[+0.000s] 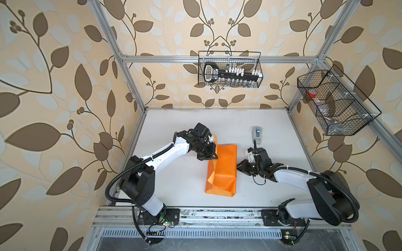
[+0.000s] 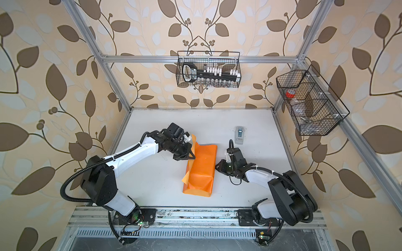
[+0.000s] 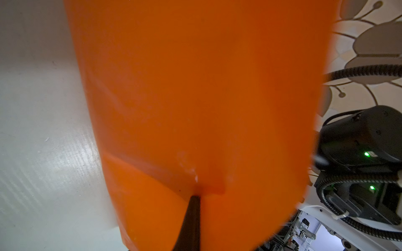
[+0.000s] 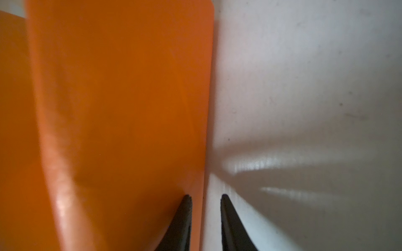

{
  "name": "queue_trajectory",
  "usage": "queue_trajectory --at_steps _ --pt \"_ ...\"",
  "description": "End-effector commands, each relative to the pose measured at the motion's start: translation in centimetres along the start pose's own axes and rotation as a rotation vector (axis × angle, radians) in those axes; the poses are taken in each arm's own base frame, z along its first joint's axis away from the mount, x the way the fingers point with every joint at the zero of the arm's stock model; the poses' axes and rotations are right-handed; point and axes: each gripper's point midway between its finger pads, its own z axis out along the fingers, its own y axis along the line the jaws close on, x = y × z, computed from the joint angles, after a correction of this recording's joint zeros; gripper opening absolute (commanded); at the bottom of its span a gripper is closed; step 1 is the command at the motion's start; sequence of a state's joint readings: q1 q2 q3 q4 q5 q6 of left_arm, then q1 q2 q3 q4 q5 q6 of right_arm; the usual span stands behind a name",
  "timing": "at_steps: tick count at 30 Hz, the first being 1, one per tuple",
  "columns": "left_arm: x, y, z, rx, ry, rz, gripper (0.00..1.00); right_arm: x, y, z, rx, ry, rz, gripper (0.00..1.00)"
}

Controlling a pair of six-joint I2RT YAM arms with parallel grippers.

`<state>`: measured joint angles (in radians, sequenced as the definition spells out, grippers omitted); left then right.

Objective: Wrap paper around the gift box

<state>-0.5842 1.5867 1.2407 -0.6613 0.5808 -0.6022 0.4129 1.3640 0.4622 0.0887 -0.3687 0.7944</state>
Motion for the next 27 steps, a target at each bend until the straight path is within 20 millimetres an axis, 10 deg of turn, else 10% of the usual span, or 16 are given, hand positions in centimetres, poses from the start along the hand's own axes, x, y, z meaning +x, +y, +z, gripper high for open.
queue_trajectory --at_steps 1,27 --pt "0.4 -1.5 -0.3 0.02 0.029 0.048 0.0 -1.5 1.7 -1.1 -0.02 -0.056 -0.012 0.26" --pt "1.0 -2.9 5.4 -0.045 0.154 0.089 0.0 0.0 4.8 -0.4 -0.039 -0.016 -0.083 0.27"
